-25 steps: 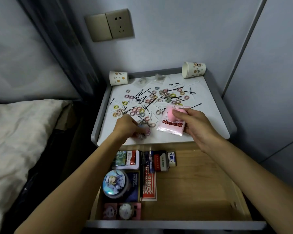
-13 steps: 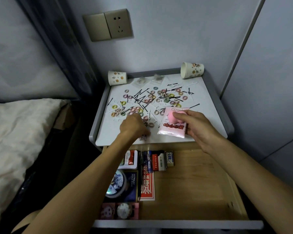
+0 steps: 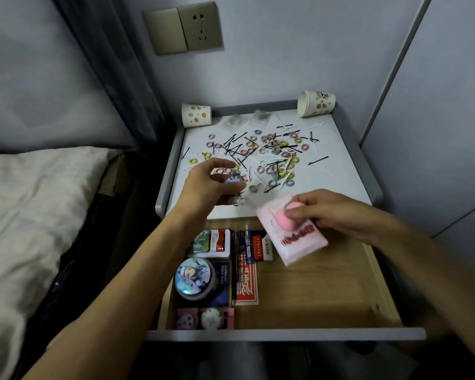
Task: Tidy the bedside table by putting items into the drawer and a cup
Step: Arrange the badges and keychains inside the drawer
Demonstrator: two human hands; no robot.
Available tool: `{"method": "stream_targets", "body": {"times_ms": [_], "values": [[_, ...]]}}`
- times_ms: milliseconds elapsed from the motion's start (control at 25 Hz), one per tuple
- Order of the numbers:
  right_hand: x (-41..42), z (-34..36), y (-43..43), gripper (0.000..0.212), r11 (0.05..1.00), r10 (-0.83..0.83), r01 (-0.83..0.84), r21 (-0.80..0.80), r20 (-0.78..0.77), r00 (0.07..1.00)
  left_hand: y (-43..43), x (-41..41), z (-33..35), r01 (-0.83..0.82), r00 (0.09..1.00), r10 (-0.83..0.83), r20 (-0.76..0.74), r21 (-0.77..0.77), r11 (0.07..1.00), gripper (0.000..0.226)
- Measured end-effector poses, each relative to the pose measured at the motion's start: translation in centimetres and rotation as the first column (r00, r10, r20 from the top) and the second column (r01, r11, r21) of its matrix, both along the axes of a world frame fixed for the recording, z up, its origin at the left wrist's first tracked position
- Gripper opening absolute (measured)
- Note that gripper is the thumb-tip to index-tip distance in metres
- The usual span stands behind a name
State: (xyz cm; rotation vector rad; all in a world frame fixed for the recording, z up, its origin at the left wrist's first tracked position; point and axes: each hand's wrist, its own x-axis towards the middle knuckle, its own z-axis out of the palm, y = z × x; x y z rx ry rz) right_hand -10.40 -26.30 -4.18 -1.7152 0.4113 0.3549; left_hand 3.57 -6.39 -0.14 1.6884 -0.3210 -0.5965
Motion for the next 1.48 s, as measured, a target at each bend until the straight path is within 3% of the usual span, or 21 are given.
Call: {"method": "stream_targets", "body": {"times_ms": [80,160,320,440,600,800,920,1000,1080,1320,1480], "values": [[-1.7,-1.4,-0.3,0.034,0.992,0.098,-0.107,-0.067,-0.125,0.987,0.9,-1.4,0.6,0.048,0.991,-0.056,-0.125,-0.06,0.997,0.037],[-3.4,-3.9,-0.5,0.028,0.985,0.083,-0.11,-0.13,-0.193,0.978,1.4,-2.7,0.0,0.12,0.977,-0.126,-0.17,-0.043,0.992,0.031],[-4.7,-9.4,-0.8,0.009,0.882,-0.105,0.042,-0.469,-0.108,0.989,1.3,-4.4,-3.1,0.217,0.961,-0.204,-0.185,0.051,0.975,0.024],[-4.6,-10.9,-0.9,0.015,0.865,-0.214,0.163,-0.475,-0.054,0.975,0.8,-5.0,-5.4,0.195,0.971,-0.182,-0.155,0.077,0.978,0.026],[-4.1,-10.2,-0.7,0.019,0.707,-0.105,0.056,-0.705,-0.027,0.994,0.0,-4.8,-7.3,0.197,0.969,-0.185,-0.162,0.062,0.978,0.025],[-4.2,-9.9,-1.5,0.034,0.681,-0.036,-0.142,-0.718,-0.226,0.973,-0.9,-4.8,-8.4,0.222,0.958,-0.204,-0.203,0.068,0.973,0.025],[-4.1,-10.2,-0.5,0.051,0.477,0.033,-0.243,-0.844,-0.26,0.965,-1.0,-4.9,-8.7,0.21,0.95,-0.19,-0.25,0.055,0.976,0.025],[-4.1,-11.3,0.8,0.051,0.331,0.132,-0.282,-0.9,-0.252,0.959,-1.0,-5.0,-8.7,0.201,0.946,-0.186,-0.265,0.033,0.979,0.025],[-4.0,-12.3,1.8,0.051,0.269,0.176,-0.316,-0.91,-0.277,0.945,-1.0,-4.9,-8.7,0.192,0.946,-0.18,-0.27,0.02,0.981,0.025],[-4.2,-13.2,0.9,0.059,0.285,0.076,-0.303,-0.909,-0.294,0.953,-1.0,-4.2,-9.0,0.173,0.949,-0.165,-0.268,0.004,0.985,0.025],[-3.8,-13.7,0.3,0.057,0.382,0.047,-0.282,-0.88,-0.286,0.957,-1.1,-4.2,-9.1,0.158,0.937,-0.164,-0.309,-0.043,0.986,0.027]]}}
